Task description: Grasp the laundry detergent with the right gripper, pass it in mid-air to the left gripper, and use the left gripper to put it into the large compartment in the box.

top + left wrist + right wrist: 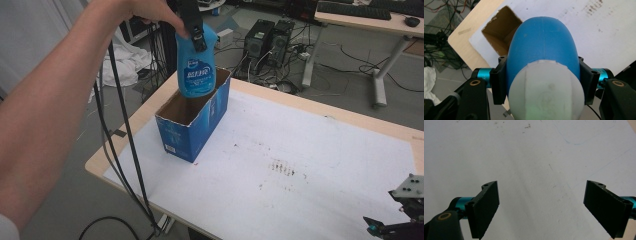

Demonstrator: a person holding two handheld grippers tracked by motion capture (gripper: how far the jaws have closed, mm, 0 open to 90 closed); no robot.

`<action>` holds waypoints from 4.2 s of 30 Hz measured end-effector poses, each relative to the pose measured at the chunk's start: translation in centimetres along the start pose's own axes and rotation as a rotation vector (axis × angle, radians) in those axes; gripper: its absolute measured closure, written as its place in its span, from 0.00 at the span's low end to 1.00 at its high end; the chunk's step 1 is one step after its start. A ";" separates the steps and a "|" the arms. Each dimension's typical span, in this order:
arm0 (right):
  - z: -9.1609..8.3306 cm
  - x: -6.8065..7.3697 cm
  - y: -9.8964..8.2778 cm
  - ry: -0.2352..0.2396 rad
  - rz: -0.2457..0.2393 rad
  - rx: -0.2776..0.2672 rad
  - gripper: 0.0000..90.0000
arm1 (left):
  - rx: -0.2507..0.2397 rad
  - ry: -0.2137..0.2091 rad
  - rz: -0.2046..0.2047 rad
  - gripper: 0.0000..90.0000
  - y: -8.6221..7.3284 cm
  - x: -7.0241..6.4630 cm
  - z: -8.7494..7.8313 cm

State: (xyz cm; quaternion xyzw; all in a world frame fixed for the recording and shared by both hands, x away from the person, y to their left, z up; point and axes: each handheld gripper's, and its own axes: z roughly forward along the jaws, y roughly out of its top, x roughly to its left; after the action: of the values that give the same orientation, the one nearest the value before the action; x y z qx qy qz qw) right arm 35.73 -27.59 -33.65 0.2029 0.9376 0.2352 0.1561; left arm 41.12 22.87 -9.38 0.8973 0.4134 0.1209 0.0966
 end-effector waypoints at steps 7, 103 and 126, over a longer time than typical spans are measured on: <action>0.3 0.0 -0.5 0.000 0.017 0.010 0.14 | 0.027 -0.011 -0.026 0.42 -0.6 0.8 1.0; 2.9 2.1 -1.3 -0.006 -0.021 0.094 0.14 | 0.121 -0.129 0.422 0.42 -5.9 0.0 17.4; 3.1 2.3 -1.4 -0.001 -0.023 0.100 0.14 | 0.095 -0.092 0.383 0.31 -5.2 0.7 15.6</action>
State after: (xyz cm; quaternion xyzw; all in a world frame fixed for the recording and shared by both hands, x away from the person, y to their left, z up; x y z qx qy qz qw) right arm 34.47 -26.51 -37.43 0.2000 0.9504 0.1860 0.1487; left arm 42.43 25.60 -25.53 0.9676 0.2357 0.0764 0.0479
